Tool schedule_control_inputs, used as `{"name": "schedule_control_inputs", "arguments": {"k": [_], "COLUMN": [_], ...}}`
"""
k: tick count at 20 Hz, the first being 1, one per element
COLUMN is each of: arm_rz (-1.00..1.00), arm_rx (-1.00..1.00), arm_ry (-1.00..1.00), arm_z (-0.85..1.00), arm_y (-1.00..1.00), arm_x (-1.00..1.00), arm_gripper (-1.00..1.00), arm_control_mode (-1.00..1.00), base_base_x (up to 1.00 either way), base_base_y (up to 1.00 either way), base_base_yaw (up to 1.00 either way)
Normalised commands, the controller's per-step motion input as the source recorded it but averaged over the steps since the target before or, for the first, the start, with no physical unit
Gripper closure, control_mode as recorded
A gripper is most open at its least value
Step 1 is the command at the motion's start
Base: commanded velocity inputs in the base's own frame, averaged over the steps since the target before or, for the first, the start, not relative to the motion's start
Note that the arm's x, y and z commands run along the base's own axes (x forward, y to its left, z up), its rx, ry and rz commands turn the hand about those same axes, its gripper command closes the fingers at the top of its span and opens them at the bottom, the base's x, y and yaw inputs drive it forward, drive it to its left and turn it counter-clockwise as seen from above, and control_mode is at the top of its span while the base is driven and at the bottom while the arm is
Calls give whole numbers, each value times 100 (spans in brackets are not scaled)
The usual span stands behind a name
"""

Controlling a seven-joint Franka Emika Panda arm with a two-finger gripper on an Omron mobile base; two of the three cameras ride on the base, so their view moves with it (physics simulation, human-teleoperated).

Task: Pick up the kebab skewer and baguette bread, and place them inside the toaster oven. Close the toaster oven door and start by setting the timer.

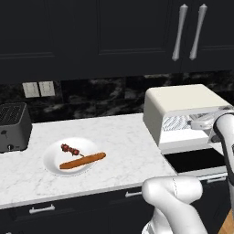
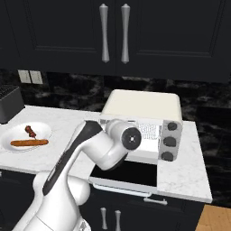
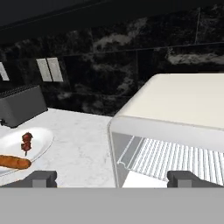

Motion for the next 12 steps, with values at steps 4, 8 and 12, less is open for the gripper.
{"name": "schedule_control_inputs", "arguments": {"k": [4, 8, 12], "arm_rz": [1, 2, 3], "arm_rx": [2, 0, 0], "arm_ry": [-8, 0, 1], "arm_z": [-3, -5, -13], "arm_y": [-21, -28, -4], "arm_x": [0, 6, 8], "arm_gripper": [-100, -100, -100], "arm_control_mode": [-100, -100, -100], "base_base_x": [0, 0, 0], "base_base_y": [0, 0, 0], "base_base_yaw": [0, 0, 0]}}
